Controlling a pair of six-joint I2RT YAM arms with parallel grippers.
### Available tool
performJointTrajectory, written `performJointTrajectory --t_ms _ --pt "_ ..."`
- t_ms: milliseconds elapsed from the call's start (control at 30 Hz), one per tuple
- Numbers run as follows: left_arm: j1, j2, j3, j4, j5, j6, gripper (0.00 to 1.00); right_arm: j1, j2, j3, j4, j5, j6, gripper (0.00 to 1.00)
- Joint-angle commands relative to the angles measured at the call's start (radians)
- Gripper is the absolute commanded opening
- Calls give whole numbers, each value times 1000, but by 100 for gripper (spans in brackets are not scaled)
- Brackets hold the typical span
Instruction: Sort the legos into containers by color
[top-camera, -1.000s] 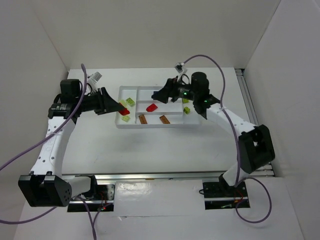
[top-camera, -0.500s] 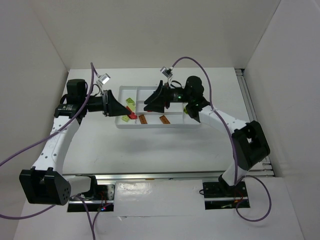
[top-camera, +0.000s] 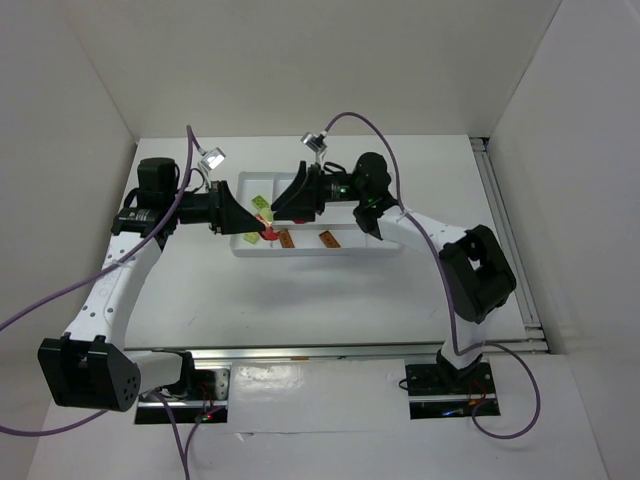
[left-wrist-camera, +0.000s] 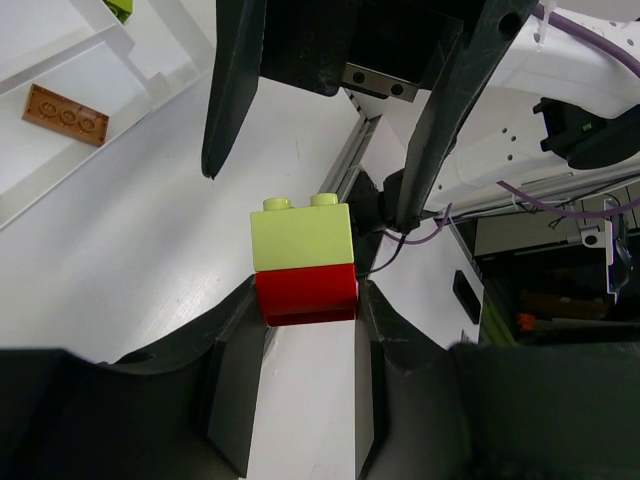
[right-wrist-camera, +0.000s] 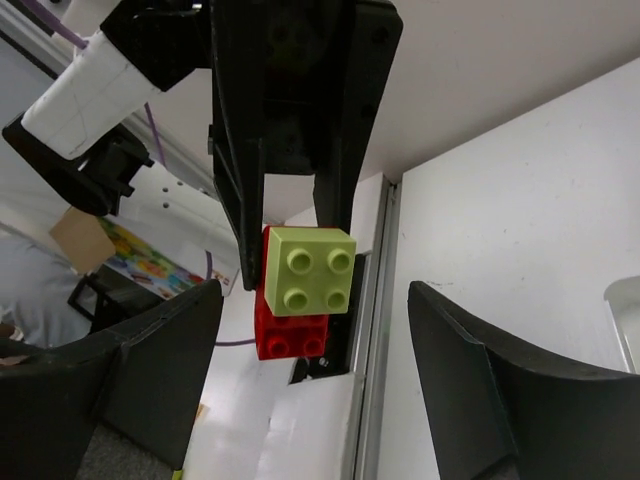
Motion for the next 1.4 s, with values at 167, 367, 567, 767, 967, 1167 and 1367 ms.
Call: performJointTrajectory --t_ms 167,367,567,767,967,1167,1367 --pt "-3 -17 27 25 22 33 0 17 84 71 317 -57 212 81" --pt "-3 -17 27 15 22 42 0 36 95 91 337 -69 223 71" --pt "-3 -17 27 15 22 42 0 46 113 114 325 -78 214 55" --pt "-3 -17 27 15 12 42 0 56 113 123 300 -87 205 31" --pt "-3 -17 49 -18 -6 51 0 18 76 74 233 -11 151 17" --pt "6 -36 82 -81 -93 95 0 -102 20 -22 193 68 139 9" --pt "26 -36 92 -90 -155 67 0 -127 10 -22 58 129 53 9"
